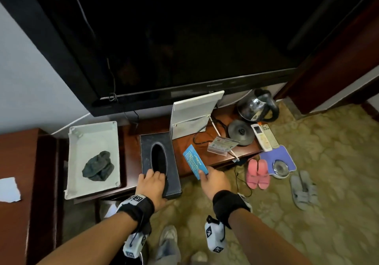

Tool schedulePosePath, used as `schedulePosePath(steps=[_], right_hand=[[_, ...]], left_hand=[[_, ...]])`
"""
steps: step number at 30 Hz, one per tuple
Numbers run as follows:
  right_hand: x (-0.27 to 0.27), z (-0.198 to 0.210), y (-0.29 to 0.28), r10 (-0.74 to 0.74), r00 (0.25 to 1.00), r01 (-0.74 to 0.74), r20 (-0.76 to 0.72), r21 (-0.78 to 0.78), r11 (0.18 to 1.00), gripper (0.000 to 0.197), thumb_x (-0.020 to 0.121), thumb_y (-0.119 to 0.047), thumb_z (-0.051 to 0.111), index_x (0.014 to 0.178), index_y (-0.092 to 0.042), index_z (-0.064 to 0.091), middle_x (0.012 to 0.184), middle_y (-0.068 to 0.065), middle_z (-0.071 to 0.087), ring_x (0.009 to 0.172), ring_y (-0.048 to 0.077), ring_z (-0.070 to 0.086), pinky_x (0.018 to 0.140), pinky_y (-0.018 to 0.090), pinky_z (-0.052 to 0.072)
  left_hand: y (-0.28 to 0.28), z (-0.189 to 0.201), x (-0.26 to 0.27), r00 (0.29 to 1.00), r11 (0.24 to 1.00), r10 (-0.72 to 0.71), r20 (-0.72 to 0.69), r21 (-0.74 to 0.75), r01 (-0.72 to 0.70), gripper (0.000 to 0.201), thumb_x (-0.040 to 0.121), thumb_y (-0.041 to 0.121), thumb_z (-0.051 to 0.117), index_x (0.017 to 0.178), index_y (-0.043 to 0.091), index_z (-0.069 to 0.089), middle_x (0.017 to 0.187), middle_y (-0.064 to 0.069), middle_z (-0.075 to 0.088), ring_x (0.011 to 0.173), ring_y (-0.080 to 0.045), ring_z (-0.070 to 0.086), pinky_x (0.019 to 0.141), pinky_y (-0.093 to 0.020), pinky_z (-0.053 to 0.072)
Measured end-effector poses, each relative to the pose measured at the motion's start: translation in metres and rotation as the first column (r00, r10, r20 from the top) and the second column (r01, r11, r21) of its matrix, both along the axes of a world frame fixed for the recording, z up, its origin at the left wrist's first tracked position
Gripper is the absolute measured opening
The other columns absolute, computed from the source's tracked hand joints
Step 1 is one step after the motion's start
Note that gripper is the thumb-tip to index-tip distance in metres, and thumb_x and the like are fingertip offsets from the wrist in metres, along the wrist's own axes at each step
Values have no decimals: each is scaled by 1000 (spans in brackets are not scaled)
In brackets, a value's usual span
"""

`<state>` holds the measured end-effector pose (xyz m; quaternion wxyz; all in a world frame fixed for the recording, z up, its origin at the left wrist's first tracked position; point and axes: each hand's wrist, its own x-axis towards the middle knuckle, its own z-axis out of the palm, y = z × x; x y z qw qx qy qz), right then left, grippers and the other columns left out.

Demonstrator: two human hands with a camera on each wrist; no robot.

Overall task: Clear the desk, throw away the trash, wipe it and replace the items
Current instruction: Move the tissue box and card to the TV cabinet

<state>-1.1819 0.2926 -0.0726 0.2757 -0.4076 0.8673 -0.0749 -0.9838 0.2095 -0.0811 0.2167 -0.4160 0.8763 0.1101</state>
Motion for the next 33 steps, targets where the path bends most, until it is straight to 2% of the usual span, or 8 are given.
schedulePosePath(steps=[3, 9, 14, 17, 21, 26, 33], right_hand=[[-18, -26, -18, 59, 998, -59, 12, 56, 997, 40, 98, -51, 39, 117, -22, 59, 105, 3, 70, 89, 23, 67, 69, 33, 56], [-45, -76, -57, 187, 982, -186, 5, 130, 974, 40, 100, -49, 37, 120, -20, 56, 103, 5, 69, 89, 25, 67, 62, 30, 49], [-53, -106, -75, 215, 976, -209, -25, 163, 964, 39, 101, -47, 34, 127, -21, 50, 101, 4, 69, 87, 25, 68, 67, 34, 56], [-59, -121, -80, 197, 980, -187, -34, 184, 965, 38, 101, -46, 34, 126, -20, 49, 98, 5, 69, 87, 26, 68, 64, 32, 53], [-64, -132, -81, 205, 978, -194, -33, 202, 960, 39, 102, -45, 34, 130, -21, 46, 101, 6, 69, 89, 28, 67, 64, 33, 50], [-70, -137, -87, 222, 975, -214, -28, 171, 962, 39, 101, -44, 36, 129, -20, 48, 103, 7, 69, 92, 28, 67, 66, 32, 49], [-77, -115, -84, 199, 980, -194, -5, 211, 958, 41, 96, -45, 50, 126, -19, 44, 109, 6, 66, 97, 28, 66, 66, 30, 45]], left_hand=[[-13, -20, -9, 998, 999, 47, 36, 22, -47, 65, 73, 49, 63, 128, 21, 44, 126, 2, 50, 119, -24, 40, 91, -39, 34], [-32, -57, -24, 987, 989, 148, 62, 20, -149, 69, 73, 50, 64, 133, 23, 41, 129, 4, 48, 121, -22, 39, 97, -38, 35], [-41, -77, -41, 985, 986, 166, 56, -5, -166, 66, 78, 44, 64, 136, 24, 41, 131, 4, 48, 120, -22, 39, 98, -37, 33], [-41, -86, -49, 980, 982, 191, 55, -3, -191, 66, 79, 44, 63, 138, 23, 43, 132, 4, 49, 120, -22, 41, 95, -37, 33], [-36, -97, -52, 977, 979, 205, 58, -1, -205, 68, 80, 38, 61, 144, 22, 40, 134, 3, 49, 120, -23, 42, 95, -38, 34], [-34, -104, -60, 971, 972, 234, 44, -34, -232, 74, 84, 43, 60, 148, 22, 31, 140, 3, 41, 125, -23, 37, 99, -38, 31], [-30, -83, -67, 948, 947, 319, 9, 36, -319, 77, 83, 37, 63, 149, 22, 27, 143, -2, 31, 129, -24, 35, 107, -36, 35]])
